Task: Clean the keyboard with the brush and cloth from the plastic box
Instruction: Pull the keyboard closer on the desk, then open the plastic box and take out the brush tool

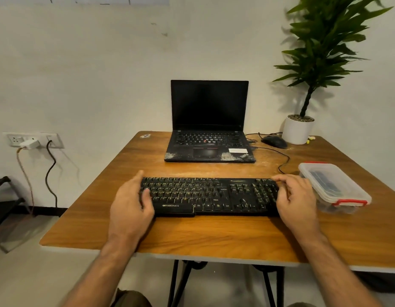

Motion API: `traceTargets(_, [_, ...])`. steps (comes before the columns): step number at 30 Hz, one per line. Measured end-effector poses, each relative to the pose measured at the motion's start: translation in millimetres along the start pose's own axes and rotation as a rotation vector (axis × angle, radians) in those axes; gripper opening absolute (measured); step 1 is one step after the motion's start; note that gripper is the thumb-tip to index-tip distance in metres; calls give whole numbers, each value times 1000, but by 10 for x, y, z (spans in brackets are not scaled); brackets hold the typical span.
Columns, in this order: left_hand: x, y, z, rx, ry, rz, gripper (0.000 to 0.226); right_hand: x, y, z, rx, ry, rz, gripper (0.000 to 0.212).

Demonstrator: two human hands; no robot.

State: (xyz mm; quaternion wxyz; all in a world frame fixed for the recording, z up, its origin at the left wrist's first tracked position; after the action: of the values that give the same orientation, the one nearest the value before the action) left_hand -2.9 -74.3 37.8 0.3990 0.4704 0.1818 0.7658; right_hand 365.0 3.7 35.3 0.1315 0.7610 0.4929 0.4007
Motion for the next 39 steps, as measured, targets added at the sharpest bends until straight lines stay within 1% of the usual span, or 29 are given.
traceTargets(2, [-79,-184,379,-87,-113,-56,48,5,141,-13,-29,99,30,36])
traceTargets(4, [-139,-427,784,-144,-215,-129,44,59,315,116,-58,124,101,34])
traceTargets(7, [-129,-822,1334,-197,-319,-250,39,130,629,425,-161,35,247,38])
traceTargets(10, [28,-1228,1913,-257,-381,-358,35,111,824,802,-204,-95,289,34])
traceTargets(12, [190,-1483,2314,-320,-401,-431,33,94,865,967,-98,-192,274,31])
traceTargets(15, [444,-1887,2878,-360,-420,-507,35,108,889,1132,170,-363,228,19])
traceTargets(18, [660,-2305,3196,-334,-402,-574,39,104,897,1221,410,-473,182,23])
traceTargets(20, [741,-2560,3292,-264,-403,-635,45,111,885,1270,510,-501,148,29])
traceTargets(23, [700,-2785,3332,-64,-463,-732,53,140,834,1313,647,-524,85,41])
traceTargets(25, [661,-2844,3320,37,-508,-717,57,159,808,1342,728,-515,73,54])
traceTargets(28, [639,-2842,3300,51,-535,-673,60,155,805,1384,814,-532,80,70])
traceTargets(31, [672,-2881,3308,5,-538,-684,59,122,811,1437,731,-563,167,69])
traceTargets(33, [710,-2893,3323,-21,-539,-695,60,113,819,1400,653,-569,191,57])
traceTargets(35, [750,-2906,3344,-33,-545,-723,64,119,826,1337,553,-530,174,45])
traceTargets(39, [808,-2946,3352,-53,-482,-792,76,165,818,1252,325,-494,72,57])
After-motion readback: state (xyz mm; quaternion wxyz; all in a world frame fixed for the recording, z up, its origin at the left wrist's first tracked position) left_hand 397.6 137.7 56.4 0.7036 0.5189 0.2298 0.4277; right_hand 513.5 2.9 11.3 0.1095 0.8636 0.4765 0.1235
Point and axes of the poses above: each hand's wrist, its own x-axis towards the middle knuckle, its own y-axis out of the back of the hand, z = x × y, the point moved 5 cm from there along x, towards the middle knuckle, and after that the axes turned 9 degrees about -y, right-handed, at the moved point
